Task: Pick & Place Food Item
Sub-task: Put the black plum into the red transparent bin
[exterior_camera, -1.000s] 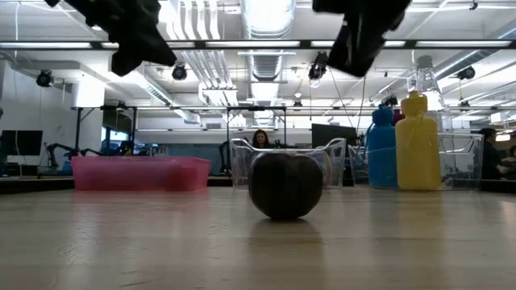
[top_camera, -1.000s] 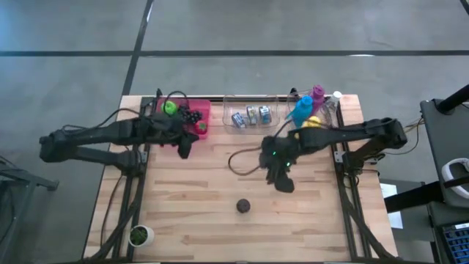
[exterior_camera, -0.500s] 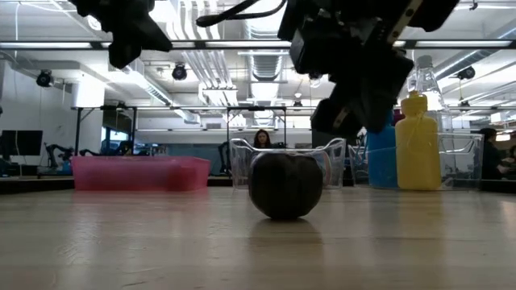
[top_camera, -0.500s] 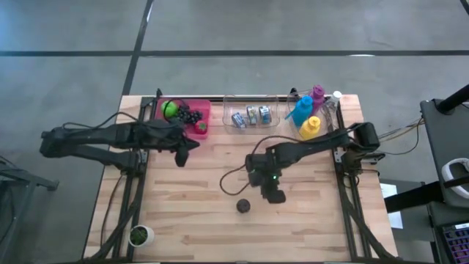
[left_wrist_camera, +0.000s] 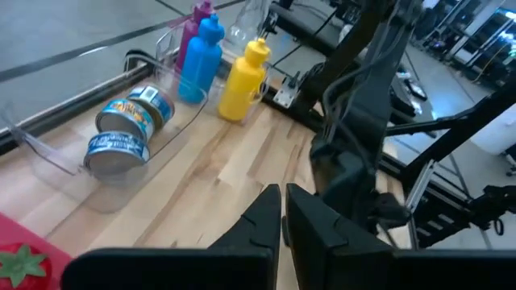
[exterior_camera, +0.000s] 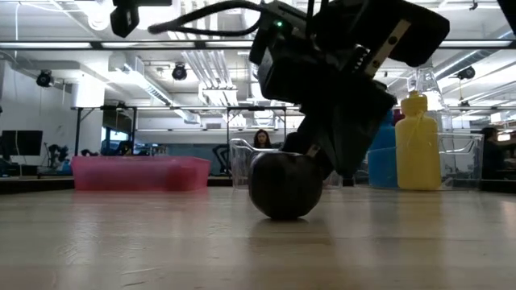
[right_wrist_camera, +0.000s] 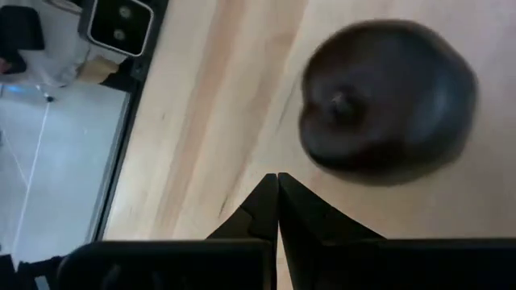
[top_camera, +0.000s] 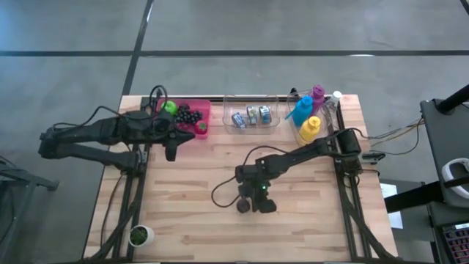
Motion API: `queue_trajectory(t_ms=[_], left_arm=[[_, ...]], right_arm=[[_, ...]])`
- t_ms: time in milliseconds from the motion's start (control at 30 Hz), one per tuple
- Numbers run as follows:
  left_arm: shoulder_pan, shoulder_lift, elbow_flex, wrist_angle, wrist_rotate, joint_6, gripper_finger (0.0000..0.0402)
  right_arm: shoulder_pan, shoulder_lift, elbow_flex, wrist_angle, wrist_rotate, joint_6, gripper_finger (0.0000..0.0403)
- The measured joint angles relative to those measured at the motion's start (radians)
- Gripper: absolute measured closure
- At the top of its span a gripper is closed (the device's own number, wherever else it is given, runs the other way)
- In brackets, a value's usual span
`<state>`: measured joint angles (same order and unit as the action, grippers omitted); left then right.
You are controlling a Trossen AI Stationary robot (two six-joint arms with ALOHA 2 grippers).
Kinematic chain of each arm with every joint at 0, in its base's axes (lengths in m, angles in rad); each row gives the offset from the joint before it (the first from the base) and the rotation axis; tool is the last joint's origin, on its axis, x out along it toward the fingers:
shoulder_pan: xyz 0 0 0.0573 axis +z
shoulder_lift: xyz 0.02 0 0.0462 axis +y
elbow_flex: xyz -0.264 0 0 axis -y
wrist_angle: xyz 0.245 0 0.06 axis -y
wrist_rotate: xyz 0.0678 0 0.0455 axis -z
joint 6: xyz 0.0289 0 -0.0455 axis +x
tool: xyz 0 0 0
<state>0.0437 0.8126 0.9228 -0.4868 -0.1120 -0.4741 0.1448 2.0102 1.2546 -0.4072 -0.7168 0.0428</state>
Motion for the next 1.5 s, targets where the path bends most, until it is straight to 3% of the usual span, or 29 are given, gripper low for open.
queue_trajectory(t_ms=[367, 767, 1200, 1500], left_arm=[[0.000, 0.000, 0.022, -0.005, 0.000, 0.007, 0.0375], [0.000, 0.000, 0.022, -0.005, 0.000, 0.006, 0.0375], [0.000, 0.000, 0.022, -0.005, 0.000, 0.033, 0.0375], [0.000, 0.002, 0.021, -0.064, 0.001, 0.031, 0.0375]], right_arm=[[-0.009, 0.027, 0.030, 0.057, -0.009, -0.077, 0.0394], [-0.047, 0.027, 0.028, 0.136, 0.146, -0.134, 0.0394], [-0.114, 0.027, 0.032, 0.288, 0.183, -0.154, 0.0394], [-0.122, -0.024, 0.032, 0.233, 0.238, -0.125, 0.0394]])
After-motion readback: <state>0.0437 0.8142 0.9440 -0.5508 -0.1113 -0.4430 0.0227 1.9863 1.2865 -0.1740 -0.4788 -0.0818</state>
